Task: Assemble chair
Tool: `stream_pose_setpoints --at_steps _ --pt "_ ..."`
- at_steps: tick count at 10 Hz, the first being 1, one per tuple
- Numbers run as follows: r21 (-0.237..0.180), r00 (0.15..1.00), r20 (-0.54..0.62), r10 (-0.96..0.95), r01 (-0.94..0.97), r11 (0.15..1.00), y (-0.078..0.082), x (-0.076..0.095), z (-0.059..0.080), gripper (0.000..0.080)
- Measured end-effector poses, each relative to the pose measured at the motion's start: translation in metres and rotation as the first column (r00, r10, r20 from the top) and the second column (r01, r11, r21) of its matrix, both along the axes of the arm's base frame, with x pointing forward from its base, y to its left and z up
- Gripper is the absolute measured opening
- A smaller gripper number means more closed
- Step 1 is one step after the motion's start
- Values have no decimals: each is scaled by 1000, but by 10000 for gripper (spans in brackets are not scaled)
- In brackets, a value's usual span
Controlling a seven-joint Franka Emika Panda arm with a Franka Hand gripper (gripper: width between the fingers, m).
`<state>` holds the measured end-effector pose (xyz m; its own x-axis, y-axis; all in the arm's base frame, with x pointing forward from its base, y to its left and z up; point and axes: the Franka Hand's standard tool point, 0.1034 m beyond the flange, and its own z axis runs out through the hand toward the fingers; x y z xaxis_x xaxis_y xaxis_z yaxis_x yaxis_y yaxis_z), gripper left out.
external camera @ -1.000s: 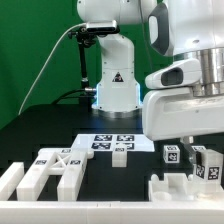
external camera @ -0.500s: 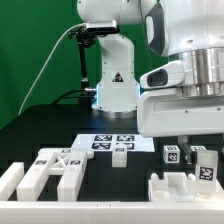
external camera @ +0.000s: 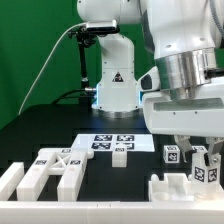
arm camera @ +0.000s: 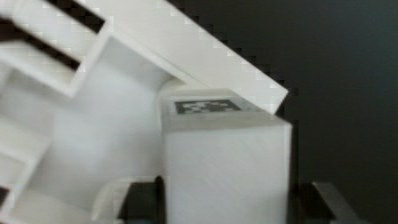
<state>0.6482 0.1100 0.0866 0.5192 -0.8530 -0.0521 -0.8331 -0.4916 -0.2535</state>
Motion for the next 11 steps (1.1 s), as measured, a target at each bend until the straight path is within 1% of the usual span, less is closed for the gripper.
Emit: stream_pose_setpoints --at_steps 1,2,3,4,5,6,7,8,9,10,11 --pt "-7 999 6 34 -34 999 0 0 0 320" --pt "-9 999 8 46 -46 999 0 0 0 320" --pt "-17 997 12 75 -75 997 0 0 0 497" --pt "-71 964 34 262 -259 963 1 0 1 497" --pt "-118 907 41 418 -411 904 7 0 1 617" --pt "-141 854 34 519 -510 849 14 -3 0 640" --pt "-168 807 44 589 -575 801 19 -5 0 640" --pt "-193 783 61 619 -600 777 15 -7 0 648" --pt "-213 728 57 683 -659 721 15 -6 -1 648" --pt "-235 668 52 742 -714 659 15 -6 -1 649" --pt "-277 560 32 828 -791 545 13 -5 -1 649"
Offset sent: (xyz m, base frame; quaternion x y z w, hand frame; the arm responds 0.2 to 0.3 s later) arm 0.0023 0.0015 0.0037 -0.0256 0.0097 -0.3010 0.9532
